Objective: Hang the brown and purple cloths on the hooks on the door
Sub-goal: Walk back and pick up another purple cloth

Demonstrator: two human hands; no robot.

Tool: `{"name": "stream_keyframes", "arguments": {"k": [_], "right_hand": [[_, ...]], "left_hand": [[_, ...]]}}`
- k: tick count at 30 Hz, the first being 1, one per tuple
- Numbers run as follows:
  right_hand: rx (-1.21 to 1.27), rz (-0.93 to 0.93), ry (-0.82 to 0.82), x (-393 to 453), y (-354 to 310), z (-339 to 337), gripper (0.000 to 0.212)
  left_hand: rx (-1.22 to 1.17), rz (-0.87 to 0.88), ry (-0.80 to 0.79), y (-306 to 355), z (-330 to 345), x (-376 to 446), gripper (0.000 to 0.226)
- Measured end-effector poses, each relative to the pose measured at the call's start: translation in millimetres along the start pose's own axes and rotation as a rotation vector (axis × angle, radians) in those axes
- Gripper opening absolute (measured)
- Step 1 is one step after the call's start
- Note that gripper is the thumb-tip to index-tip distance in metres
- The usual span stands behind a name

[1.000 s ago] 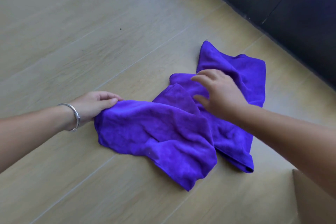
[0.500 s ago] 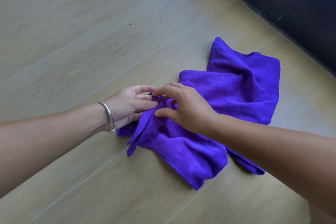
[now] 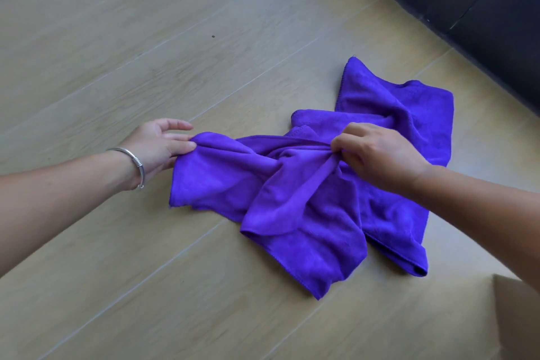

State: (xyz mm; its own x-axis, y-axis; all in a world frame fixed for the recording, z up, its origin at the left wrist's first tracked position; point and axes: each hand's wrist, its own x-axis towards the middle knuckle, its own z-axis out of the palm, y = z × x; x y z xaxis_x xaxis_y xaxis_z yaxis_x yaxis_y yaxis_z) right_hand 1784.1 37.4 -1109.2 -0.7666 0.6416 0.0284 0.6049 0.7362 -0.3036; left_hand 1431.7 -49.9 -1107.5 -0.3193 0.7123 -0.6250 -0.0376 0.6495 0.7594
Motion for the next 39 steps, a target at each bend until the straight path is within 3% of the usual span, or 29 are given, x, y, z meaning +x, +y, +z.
{"name": "stream_keyframes", "arguments": {"k": [6, 9, 10, 12, 15, 17, 19, 22, 25, 26, 28, 30, 32, 33, 35, 39], "right_hand": [[-0.122, 0.121, 0.041, -4, 17, -8, 0.010], [-0.102, 0.102, 0.049, 3, 11, -13, 0.022], [-0.092, 0.039, 0.031, 5, 5, -13, 0.029], [-0.081, -0.149, 0.000, 6, -12, -9, 0.037], [-0.082, -0.394, 0.002, 8, -36, 3, 0.025], [-0.086, -0.446, -0.003, 12, -46, 11, 0.018], [0.029, -0.306, 0.014, 19, -53, 14, 0.012], [0.431, 0.175, 0.105, 35, -58, 10, 0.010], [0.643, 0.433, 0.095, 52, -53, 6, 0.011], [0.686, 0.467, 0.073, 53, -51, 5, 0.014], [0.656, 0.438, 0.013, 50, -47, 1, 0.033], [0.420, 0.298, -0.104, 45, -45, -2, 0.073], [0.105, 0.194, -0.204, 45, -44, 0, 0.094], [0.022, 0.190, -0.209, 47, -45, 1, 0.092], [0.084, 0.201, -0.117, 51, -47, -1, 0.070], [0.597, 0.284, 0.024, 60, -54, -18, 0.023]], "left_hand": [[0.177, 0.143, 0.377, 0, -13, 16, 0.031], [0.564, 0.319, 0.514, 5, -15, 11, 0.026], [0.702, 0.433, 0.468, 6, -8, 4, 0.027], [0.790, 0.660, 0.200, 0, 17, -18, 0.025], [0.860, 0.657, -0.180, -22, 57, -50, 0.054], [1.043, 0.658, -0.262, -37, 68, -52, 0.078], [1.150, 0.641, -0.258, -38, 70, -45, 0.084], [0.830, 0.455, -0.274, -28, 67, -35, 0.067], [0.456, 0.310, -0.296, -23, 65, -31, 0.016], [0.405, 0.270, -0.281, -21, 65, -30, 0.005], [0.270, 0.161, -0.267, -20, 69, -30, 0.008], [0.142, 0.077, -0.246, -18, 74, -29, 0.015], [0.076, 0.060, -0.213, -13, 78, -30, 0.020], [0.033, 0.062, -0.198, -12, 80, -30, 0.021], [-0.067, 0.026, -0.176, -9, 83, -30, 0.019], [-0.177, -0.023, -0.172, -3, 89, -41, 0.015]]}}
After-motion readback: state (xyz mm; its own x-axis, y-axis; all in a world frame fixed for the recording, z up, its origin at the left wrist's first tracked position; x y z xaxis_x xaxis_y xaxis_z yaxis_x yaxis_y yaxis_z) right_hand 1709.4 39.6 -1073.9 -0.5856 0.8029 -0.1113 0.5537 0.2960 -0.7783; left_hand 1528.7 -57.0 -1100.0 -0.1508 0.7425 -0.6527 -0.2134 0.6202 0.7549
